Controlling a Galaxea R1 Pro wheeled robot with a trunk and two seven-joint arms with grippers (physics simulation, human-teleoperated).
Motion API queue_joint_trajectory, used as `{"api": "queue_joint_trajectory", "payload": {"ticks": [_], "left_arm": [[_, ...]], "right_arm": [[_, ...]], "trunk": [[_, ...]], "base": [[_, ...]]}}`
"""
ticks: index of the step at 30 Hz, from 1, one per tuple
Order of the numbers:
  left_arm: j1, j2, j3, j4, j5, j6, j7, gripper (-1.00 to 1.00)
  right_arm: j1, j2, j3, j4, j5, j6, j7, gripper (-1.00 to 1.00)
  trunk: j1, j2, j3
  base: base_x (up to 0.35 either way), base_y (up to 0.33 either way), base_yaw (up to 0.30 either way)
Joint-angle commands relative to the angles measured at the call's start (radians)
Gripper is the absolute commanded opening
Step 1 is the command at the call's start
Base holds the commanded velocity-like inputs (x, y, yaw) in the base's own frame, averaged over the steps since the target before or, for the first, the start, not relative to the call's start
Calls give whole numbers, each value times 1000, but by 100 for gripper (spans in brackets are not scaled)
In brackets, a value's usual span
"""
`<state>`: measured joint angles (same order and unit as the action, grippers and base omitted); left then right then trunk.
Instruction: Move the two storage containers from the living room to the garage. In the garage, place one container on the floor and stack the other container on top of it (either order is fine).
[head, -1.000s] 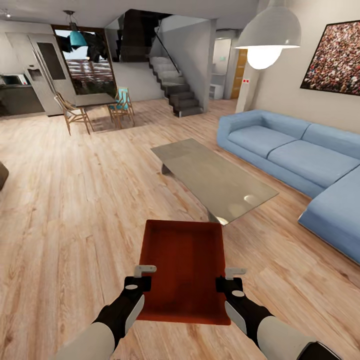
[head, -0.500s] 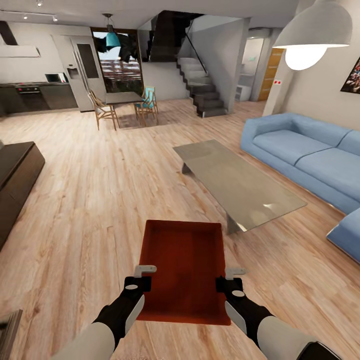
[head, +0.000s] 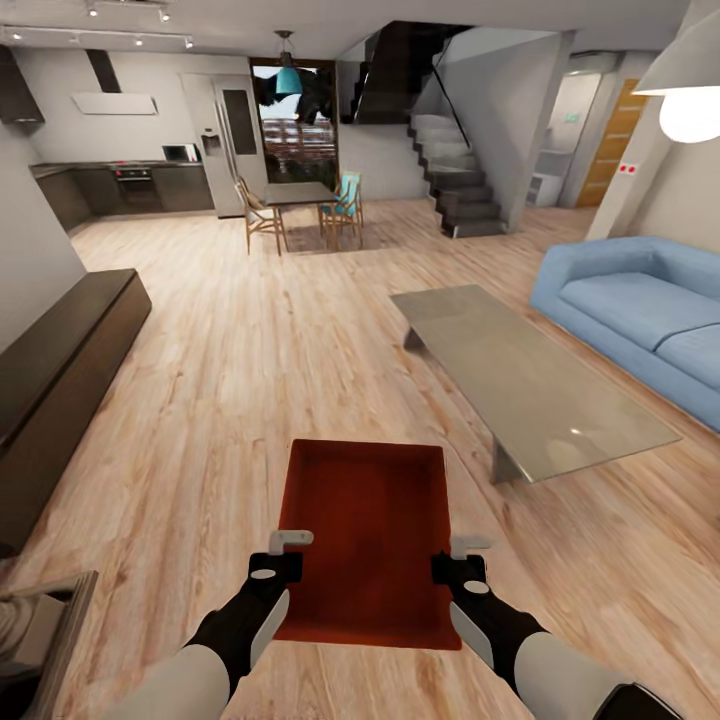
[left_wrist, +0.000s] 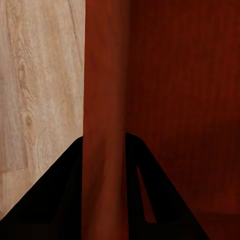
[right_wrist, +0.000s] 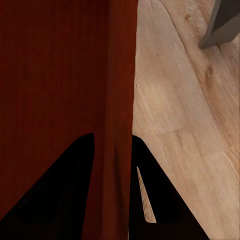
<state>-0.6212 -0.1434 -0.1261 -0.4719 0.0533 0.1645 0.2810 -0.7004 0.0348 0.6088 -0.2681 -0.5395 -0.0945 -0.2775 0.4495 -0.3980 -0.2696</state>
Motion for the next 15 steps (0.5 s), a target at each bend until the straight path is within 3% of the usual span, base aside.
{"api": "queue_joint_trajectory", "payload": {"ticks": [1,15], "left_arm": [[0,2,-17,1,30,43,12,-100],[0,1,-17,2,30,43,13,-100]], "right_arm": [[-2,-8,-17,-2,10,-18,-22,-100],[-2,-8,-17,-2,10,-18,-22,-100]], "trunk": [[1,-2,-2],[1,-2,-2]], "base": [[0,0,300],[0,0,300]]}}
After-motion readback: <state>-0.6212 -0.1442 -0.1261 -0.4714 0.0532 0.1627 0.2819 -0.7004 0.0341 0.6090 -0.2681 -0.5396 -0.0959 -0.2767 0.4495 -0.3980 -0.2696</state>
